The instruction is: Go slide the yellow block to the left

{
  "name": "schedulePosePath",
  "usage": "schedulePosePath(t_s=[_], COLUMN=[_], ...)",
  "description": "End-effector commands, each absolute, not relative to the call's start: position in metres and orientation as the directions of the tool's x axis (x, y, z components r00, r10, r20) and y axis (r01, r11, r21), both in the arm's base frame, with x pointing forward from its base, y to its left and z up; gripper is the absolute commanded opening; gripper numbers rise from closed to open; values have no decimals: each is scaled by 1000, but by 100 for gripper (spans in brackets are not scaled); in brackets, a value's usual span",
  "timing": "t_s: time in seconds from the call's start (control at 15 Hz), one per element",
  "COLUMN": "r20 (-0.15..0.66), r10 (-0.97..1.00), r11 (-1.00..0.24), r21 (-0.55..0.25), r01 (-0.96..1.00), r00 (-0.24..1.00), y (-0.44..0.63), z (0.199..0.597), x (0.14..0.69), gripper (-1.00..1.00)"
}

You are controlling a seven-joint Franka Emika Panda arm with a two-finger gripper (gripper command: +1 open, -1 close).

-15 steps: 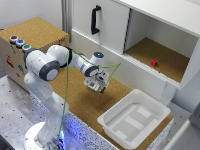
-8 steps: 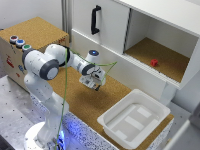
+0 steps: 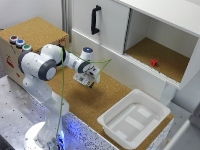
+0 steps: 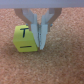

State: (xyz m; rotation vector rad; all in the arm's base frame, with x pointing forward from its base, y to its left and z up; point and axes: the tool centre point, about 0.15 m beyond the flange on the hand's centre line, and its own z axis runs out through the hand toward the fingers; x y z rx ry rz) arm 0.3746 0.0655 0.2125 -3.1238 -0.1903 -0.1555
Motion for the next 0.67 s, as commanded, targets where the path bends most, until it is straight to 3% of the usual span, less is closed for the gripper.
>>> schedulePosePath(t_s=[0.0, 0.4, 0.6], r20=[125, 123, 149], r10=[120, 154, 123], r11=[-992, -987, -992], r21=[-12, -18, 0], r01=[123, 157, 124], r00=[985, 980, 981], y=[94, 112, 102], z=[210, 213, 233], x=[363, 362, 362], gripper=[-100, -100, -100])
